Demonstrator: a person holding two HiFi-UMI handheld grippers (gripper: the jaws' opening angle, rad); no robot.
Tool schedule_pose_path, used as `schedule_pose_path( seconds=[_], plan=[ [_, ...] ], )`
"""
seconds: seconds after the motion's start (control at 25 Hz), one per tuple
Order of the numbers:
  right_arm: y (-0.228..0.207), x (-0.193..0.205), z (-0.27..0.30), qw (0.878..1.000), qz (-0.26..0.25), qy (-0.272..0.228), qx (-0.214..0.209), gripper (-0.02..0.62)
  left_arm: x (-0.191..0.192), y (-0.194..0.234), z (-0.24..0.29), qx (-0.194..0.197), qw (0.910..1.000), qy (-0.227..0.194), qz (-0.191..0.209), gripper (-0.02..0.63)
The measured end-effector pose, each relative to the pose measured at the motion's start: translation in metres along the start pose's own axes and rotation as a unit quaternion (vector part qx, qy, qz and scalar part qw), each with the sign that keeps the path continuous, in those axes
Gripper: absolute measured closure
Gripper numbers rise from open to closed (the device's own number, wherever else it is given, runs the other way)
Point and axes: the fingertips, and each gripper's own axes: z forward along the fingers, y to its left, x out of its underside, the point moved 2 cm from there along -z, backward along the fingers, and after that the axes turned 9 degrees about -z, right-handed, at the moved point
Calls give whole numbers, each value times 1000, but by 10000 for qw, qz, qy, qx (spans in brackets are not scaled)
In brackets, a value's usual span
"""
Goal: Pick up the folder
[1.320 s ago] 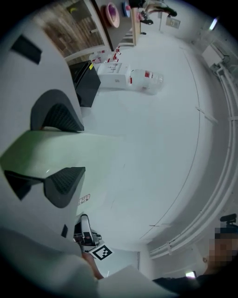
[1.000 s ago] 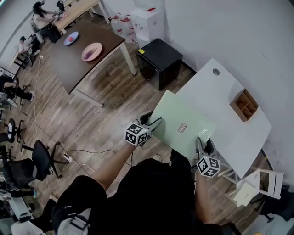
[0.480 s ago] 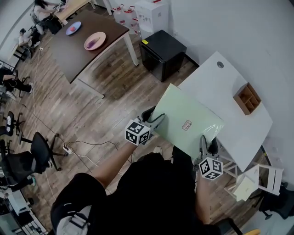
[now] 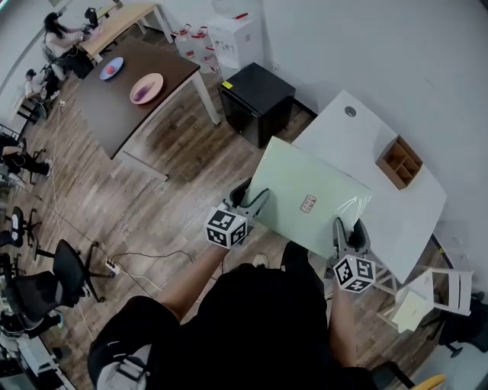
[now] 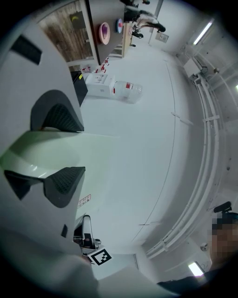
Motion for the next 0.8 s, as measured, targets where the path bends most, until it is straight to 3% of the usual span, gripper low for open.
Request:
schedule_pose_path(
  seconds=[0.24, 0.48, 0.8],
  plan=[
    [-11, -29, -5, 9983, -363, -454, 50, 301, -23, -18, 7, 133, 9989, -405, 185, 359],
    [-16, -40, -14, 9966, -390, -703, 168, 301, -35, -31, 8, 244, 9970, -638, 350, 359],
    [-11, -55, -24, 9937, -563, -923, 298, 304, -39, -35, 1, 293, 9966, -747, 207, 359]
  ],
)
